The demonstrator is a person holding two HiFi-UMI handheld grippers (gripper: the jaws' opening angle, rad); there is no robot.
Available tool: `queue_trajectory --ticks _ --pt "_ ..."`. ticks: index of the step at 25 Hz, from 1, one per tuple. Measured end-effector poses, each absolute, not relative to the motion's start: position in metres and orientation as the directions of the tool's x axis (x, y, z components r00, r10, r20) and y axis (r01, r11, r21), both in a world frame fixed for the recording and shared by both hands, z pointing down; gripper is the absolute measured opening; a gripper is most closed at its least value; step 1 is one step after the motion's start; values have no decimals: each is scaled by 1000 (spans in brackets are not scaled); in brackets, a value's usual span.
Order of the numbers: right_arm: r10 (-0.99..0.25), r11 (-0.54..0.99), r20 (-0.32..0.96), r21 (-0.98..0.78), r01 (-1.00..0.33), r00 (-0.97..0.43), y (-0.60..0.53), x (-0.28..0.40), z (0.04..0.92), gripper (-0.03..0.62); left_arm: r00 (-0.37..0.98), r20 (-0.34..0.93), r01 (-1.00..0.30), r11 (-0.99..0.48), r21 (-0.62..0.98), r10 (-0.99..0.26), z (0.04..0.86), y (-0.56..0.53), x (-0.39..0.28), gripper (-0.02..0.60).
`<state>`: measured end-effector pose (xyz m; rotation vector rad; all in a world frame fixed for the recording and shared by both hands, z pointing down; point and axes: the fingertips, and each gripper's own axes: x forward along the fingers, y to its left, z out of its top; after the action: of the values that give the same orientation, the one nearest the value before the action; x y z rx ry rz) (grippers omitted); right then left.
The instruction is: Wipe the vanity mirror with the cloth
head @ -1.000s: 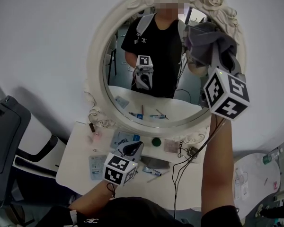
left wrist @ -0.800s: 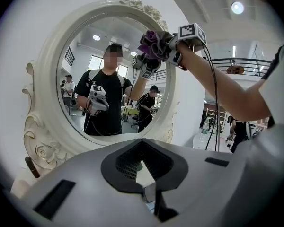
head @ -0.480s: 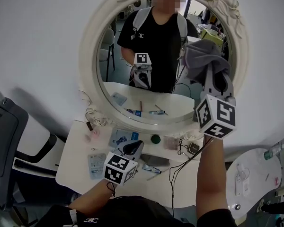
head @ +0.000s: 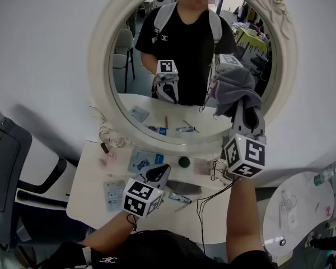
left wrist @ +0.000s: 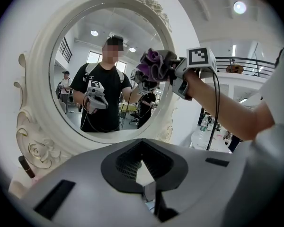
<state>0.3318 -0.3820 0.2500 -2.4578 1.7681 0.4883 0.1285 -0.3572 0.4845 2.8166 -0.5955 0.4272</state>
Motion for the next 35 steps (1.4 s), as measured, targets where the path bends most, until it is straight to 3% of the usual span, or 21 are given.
queue_trajectory --ticks 12,21,27,30,35 --pt "-926 -375 -15 153 -914 377 -379 350 401 41 881 334 -403 -902 156 -335 486 -350 134 -2" --pt "-912 -387 84 151 -910 402 -379 355 429 41 884 324 -398 -906 141 -338 480 -343 133 -1" --pt "-893 -290 307 167 -942 329 -387 337 485 41 884 305 -409 -901 141 -354 473 -339 125 -2" --pt "-901 -287 294 150 -946 320 -383 327 484 41 883 296 -417 -898 143 -363 470 -337 119 -1" --pt "-944 -276 148 129 -953 293 -377 307 429 41 874 291 -443 -884 150 -388 470 -341 106 -2"
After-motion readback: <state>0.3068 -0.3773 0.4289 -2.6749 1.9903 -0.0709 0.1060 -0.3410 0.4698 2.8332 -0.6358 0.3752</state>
